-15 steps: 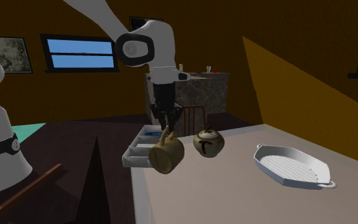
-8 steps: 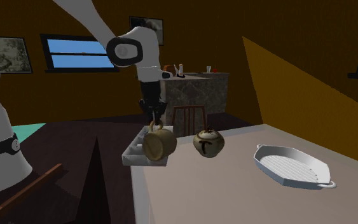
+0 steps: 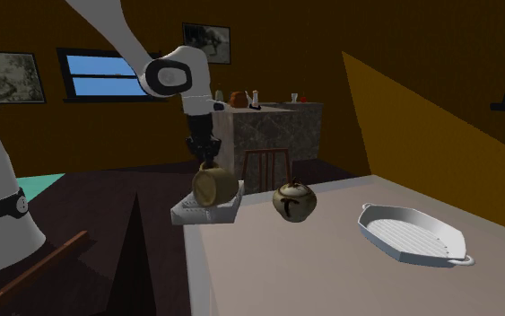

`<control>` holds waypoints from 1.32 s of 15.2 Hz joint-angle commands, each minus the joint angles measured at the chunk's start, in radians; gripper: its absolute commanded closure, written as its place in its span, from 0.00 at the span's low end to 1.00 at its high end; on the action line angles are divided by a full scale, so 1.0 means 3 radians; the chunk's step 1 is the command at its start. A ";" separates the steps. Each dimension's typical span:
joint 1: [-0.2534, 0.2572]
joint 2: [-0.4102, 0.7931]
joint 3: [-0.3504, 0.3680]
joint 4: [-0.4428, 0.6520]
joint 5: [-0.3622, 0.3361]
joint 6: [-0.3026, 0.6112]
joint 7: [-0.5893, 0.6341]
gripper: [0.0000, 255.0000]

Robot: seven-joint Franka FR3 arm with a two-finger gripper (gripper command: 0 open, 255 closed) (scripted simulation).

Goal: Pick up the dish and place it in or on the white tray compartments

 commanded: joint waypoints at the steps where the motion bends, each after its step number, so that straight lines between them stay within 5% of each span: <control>1: -0.0006 0.0091 -0.0004 -0.0026 0.0019 0.0086 -0.0003 1.00; 11: -0.0033 0.0522 0.0042 -0.0049 0.0159 0.0535 -0.0099 1.00; 19: -0.0043 0.0522 0.0051 -0.0049 0.0155 0.0535 -0.0095 1.00; 20: -0.0043 0.0529 0.0053 -0.0056 0.0157 0.0550 -0.0096 0.00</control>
